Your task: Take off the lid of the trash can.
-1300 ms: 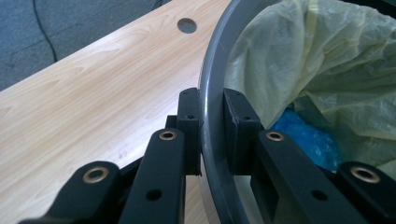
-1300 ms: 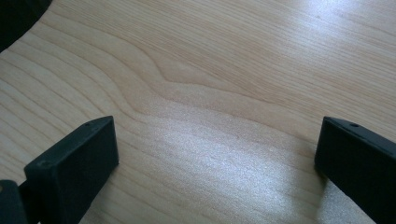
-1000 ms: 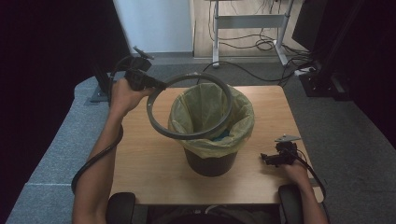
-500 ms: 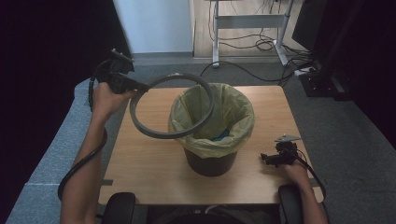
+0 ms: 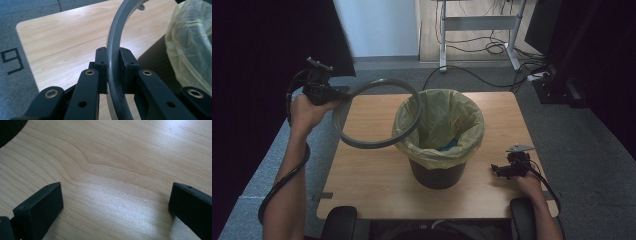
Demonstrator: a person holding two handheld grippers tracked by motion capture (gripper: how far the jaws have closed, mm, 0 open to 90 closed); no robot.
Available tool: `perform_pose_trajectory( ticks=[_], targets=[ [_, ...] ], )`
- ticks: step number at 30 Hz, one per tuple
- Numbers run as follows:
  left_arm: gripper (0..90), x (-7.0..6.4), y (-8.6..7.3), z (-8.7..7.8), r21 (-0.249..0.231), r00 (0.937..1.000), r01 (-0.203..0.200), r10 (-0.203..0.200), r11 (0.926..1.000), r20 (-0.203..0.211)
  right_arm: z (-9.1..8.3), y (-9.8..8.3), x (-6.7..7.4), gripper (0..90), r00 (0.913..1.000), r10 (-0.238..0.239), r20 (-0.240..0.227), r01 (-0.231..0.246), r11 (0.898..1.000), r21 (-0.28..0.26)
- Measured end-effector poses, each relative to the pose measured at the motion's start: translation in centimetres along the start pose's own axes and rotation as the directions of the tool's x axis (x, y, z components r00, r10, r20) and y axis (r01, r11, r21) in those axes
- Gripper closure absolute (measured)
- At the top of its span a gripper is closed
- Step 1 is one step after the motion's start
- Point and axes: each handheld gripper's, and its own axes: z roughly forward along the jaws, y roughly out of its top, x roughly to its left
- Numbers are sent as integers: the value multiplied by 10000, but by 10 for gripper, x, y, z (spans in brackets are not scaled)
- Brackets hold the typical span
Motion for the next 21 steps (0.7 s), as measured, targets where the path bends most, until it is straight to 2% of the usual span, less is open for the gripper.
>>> perform_pose_trajectory(
  ticks=[11, 21],
  targets=[
    [783, 24, -19, -13, -115, 9977, 603, -606, 9981, -292, 0, 0, 0, 0, 10000, -2, 1, 2, 10000, -2],
    [783, 45, -38, -25, -264, 9922, 1088, -1102, 9937, -586, 0, 0, 0, 0, 10000, 9, 4, -9, 10000, 1]
  ],
)
